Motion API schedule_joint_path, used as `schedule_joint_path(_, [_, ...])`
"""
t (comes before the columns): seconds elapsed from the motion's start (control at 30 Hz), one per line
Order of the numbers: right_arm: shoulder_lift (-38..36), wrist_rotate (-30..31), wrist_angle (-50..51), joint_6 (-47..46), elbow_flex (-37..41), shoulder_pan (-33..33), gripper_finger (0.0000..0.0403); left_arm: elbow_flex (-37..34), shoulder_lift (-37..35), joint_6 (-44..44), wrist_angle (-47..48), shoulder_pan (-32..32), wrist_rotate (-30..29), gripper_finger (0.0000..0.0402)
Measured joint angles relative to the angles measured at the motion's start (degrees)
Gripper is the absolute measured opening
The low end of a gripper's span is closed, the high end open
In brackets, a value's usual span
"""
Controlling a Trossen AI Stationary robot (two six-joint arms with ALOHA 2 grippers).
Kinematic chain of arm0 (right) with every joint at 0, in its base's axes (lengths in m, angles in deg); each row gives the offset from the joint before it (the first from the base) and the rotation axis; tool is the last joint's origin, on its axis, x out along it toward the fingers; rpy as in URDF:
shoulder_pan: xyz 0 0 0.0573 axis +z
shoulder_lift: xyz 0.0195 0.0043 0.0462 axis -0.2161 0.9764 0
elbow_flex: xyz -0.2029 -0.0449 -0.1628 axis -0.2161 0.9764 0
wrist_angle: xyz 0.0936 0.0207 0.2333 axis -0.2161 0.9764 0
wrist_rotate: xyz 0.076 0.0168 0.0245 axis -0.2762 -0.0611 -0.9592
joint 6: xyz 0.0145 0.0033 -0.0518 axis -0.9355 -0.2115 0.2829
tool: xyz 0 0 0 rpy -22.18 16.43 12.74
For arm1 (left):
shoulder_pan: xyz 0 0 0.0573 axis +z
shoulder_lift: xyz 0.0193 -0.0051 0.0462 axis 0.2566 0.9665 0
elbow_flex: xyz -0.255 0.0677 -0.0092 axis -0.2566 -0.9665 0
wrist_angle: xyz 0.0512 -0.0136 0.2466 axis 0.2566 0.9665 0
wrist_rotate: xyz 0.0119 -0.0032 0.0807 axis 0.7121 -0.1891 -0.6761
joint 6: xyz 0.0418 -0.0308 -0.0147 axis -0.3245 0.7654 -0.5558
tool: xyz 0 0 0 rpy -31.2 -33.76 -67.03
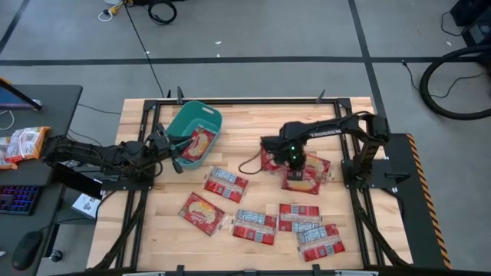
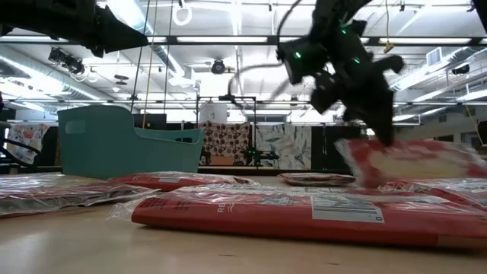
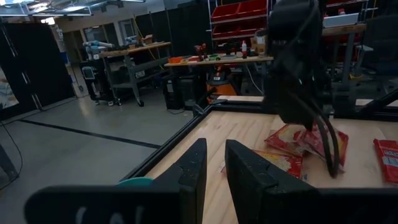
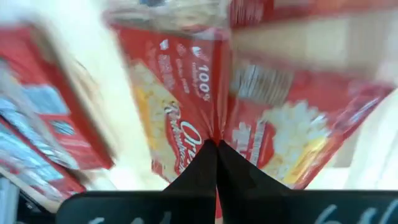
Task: Sort popcorn bags into baskets
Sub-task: Put the red popcorn bag into the green bin
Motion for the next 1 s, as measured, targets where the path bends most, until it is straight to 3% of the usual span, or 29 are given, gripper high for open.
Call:
schedule_joint_path(0.37, [-0.07, -8.02, -3.52, -3.57, -11.30, -3.73, 0.0002, 0.00, 0.00, 0.02, 0.00, 0.00, 0.02, 0.0064])
schedule_joint_path(0.7, [-0.09, -22.86, -24.47, -10.36, -11.45, -7.54, 0.0002, 0.00, 0.00, 0.02, -0.03, 0.02, 0.00, 0.0064])
schedule_joint_path(1.0, [0.63, -25.15, -44.74, -16.80, -11.50, -7.74, 0.0002, 0.00, 0.00, -0.24, -0.09, 0.00, 0.01, 0.0064])
